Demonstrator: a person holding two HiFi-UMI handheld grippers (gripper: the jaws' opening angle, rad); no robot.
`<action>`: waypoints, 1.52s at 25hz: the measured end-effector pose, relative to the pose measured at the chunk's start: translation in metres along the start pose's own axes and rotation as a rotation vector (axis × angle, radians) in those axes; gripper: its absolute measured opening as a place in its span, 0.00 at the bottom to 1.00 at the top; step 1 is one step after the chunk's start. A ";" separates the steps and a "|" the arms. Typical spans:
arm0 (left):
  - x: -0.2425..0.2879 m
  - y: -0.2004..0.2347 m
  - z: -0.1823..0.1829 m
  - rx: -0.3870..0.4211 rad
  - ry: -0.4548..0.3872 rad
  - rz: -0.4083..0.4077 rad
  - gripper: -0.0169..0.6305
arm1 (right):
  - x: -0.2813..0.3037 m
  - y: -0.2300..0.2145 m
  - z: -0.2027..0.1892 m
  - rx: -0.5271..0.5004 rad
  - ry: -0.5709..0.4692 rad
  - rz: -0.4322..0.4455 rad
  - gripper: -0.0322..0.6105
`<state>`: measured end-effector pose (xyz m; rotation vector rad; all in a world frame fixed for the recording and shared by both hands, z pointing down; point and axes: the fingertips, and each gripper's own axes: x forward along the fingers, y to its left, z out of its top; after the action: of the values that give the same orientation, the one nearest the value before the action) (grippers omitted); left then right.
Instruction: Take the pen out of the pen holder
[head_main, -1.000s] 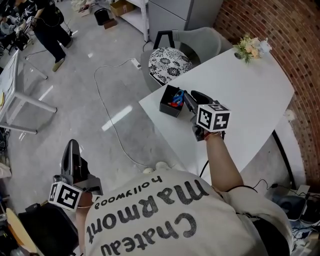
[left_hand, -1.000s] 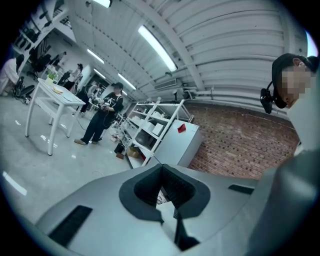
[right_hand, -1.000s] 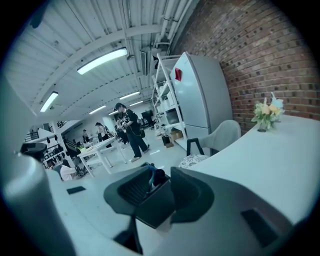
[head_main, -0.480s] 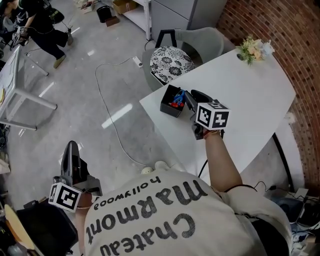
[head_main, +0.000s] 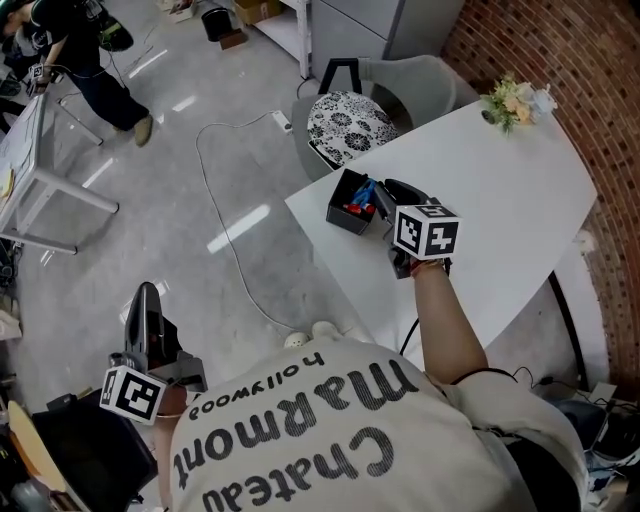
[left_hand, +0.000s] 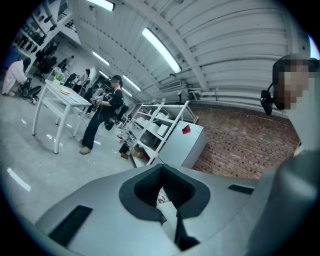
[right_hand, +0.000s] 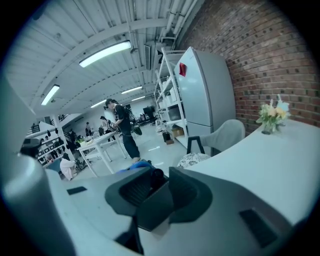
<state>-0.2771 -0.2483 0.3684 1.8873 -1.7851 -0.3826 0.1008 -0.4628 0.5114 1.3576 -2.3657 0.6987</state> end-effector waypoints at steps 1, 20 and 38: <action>0.000 0.000 -0.001 -0.005 0.000 -0.002 0.03 | 0.000 0.000 0.000 0.000 0.001 -0.002 0.23; -0.014 0.003 -0.002 -0.007 -0.010 0.022 0.03 | 0.004 0.007 0.002 -0.077 0.031 -0.044 0.19; -0.024 0.002 -0.004 -0.020 -0.018 0.021 0.03 | -0.006 0.012 0.000 -0.014 0.015 -0.037 0.17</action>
<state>-0.2790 -0.2242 0.3693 1.8558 -1.8043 -0.4100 0.0934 -0.4538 0.5051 1.3817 -2.3237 0.6784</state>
